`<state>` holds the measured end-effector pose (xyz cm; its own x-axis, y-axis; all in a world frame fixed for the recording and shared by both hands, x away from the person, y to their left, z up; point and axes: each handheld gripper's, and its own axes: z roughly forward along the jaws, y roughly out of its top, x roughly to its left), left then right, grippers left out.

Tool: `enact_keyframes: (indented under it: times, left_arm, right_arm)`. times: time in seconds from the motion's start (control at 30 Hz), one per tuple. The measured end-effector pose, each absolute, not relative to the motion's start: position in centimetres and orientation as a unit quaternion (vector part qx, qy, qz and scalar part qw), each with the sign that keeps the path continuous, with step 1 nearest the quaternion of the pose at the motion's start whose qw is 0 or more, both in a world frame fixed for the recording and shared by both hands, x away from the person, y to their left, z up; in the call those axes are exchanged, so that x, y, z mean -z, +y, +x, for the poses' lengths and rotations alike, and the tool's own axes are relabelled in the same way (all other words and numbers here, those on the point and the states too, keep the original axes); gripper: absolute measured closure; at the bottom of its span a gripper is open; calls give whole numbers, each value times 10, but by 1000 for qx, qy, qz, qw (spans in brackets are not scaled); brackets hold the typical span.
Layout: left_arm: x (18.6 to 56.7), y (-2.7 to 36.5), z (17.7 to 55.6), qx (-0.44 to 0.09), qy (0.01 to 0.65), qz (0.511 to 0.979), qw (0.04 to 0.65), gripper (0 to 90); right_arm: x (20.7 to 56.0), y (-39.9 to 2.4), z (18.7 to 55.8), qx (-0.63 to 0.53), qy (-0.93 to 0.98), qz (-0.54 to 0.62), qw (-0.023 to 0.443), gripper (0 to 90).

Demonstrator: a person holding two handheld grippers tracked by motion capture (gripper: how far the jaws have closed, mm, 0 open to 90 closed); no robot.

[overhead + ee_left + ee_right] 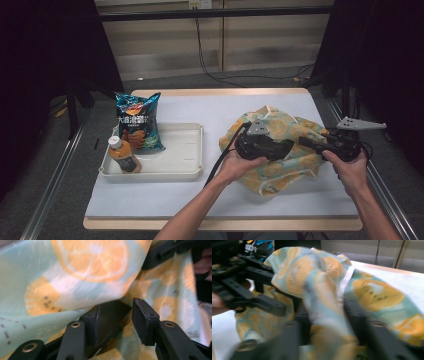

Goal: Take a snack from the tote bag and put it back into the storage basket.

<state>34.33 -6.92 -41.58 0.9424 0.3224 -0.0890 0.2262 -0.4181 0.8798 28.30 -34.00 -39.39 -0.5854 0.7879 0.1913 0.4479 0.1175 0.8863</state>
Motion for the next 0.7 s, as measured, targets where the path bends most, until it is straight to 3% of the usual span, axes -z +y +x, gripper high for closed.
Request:
enact_keyframes:
  times: [0.1,0.17,0.43,0.7]
  left_arm:
    - [424,-71,349,-37,171,845,506,586]
    - [429,-73,351,-35,171,848,501,574]
    - [425,-77,355,-49,176,838,514,521]
    - [410,-92,360,-84,150,830,531,512]
  right_arm:
    - [394,-336,281,-516,734,413,157,873]
    - [393,-334,280,-518,736,408,155,895]
    - [390,-327,275,-531,745,385,121,900]
    - [364,-321,263,-556,737,359,137,900]
